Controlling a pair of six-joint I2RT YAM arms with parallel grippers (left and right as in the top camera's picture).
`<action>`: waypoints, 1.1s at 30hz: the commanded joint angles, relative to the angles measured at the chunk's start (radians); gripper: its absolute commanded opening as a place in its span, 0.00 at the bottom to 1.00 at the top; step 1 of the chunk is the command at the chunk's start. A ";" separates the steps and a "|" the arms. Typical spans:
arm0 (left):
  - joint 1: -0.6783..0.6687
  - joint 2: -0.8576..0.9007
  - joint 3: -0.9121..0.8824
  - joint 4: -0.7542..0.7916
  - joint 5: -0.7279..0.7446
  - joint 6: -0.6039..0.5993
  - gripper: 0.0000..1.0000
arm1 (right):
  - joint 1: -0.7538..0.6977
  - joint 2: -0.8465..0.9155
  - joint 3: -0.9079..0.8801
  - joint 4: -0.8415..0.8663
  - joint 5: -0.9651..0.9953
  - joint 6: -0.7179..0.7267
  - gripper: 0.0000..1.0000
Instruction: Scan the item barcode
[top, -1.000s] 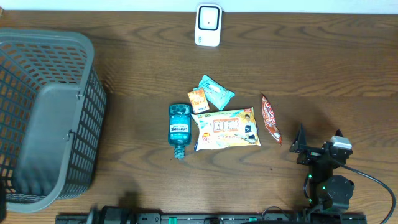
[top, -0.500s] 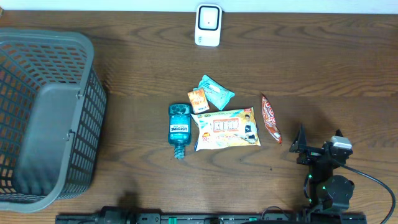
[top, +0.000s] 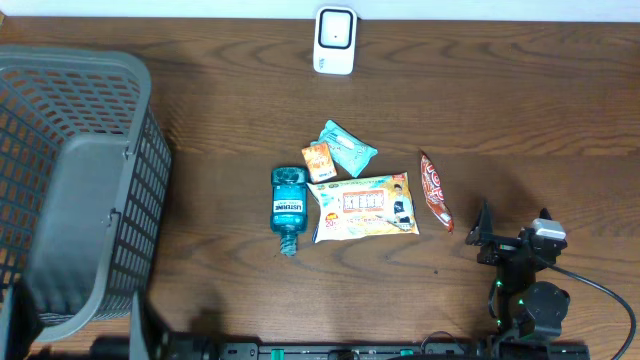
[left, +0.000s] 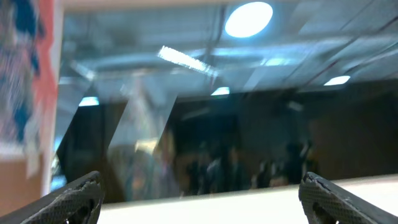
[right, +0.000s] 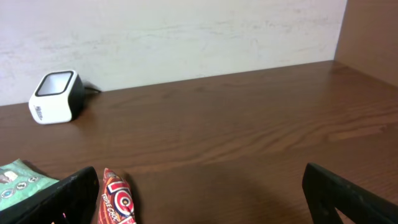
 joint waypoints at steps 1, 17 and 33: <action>0.005 -0.005 -0.098 0.034 -0.100 -0.002 1.00 | 0.001 -0.004 -0.003 -0.001 0.005 -0.013 0.99; 0.005 -0.005 -0.379 0.035 -0.098 -0.077 1.00 | 0.001 -0.004 -0.003 -0.001 0.005 -0.013 0.99; 0.005 -0.005 -0.794 0.306 -0.092 -0.131 1.00 | 0.001 -0.004 -0.003 -0.001 0.005 -0.013 0.99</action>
